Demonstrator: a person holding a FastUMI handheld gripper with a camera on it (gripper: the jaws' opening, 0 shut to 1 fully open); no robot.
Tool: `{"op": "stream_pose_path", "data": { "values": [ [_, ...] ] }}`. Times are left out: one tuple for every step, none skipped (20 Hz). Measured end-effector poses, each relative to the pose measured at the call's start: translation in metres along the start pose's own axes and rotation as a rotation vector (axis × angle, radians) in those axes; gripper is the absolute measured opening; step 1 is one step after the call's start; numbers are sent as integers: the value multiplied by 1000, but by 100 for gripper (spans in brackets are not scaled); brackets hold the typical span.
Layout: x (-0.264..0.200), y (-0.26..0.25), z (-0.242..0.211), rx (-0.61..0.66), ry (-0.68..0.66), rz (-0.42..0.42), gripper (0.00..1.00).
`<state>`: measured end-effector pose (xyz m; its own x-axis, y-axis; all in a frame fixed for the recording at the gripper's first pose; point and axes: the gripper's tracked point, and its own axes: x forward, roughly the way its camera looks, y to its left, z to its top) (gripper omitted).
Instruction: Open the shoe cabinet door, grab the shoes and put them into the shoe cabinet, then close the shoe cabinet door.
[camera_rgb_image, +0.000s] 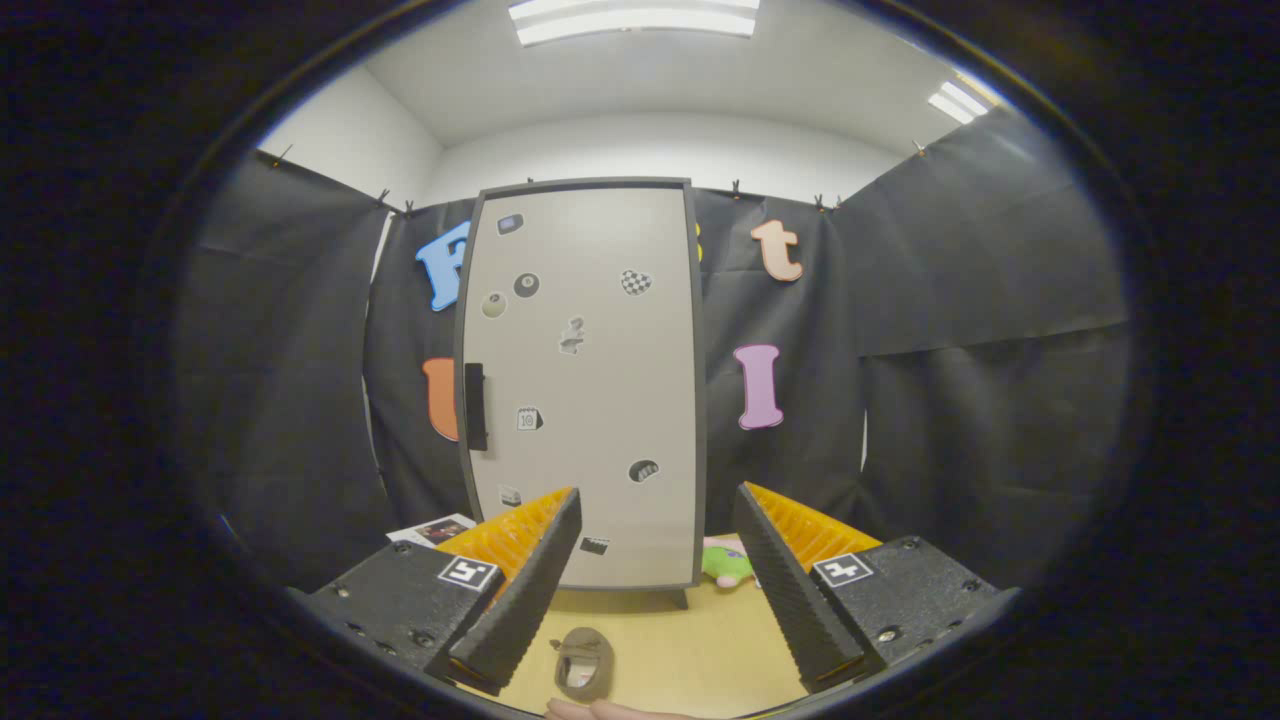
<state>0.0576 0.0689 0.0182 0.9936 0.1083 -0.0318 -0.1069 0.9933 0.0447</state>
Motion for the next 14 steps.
{"op": "stream_pose_path", "data": {
  "values": [
    [10,8,4,6,4,11,99],
    [19,13,6,10,13,16,99],
    [30,20,11,15,11,27,99],
    [40,30,15,17,8,43,99],
    [52,39,16,15,16,59,99],
    [64,49,16,14,27,71,99],
    [74,61,15,17,33,89,99],
    [83,74,17,23,31,104,99],
    [94,87,17,20,33,117,98],
    [105,99,17,18,33,129,98],
    [116,114,14,18,39,147,98],
    [127,129,12,19,46,167,98],
    [139,143,9,19,55,183,98],
    [149,156,4,22,62,206,98]
  ]
}}
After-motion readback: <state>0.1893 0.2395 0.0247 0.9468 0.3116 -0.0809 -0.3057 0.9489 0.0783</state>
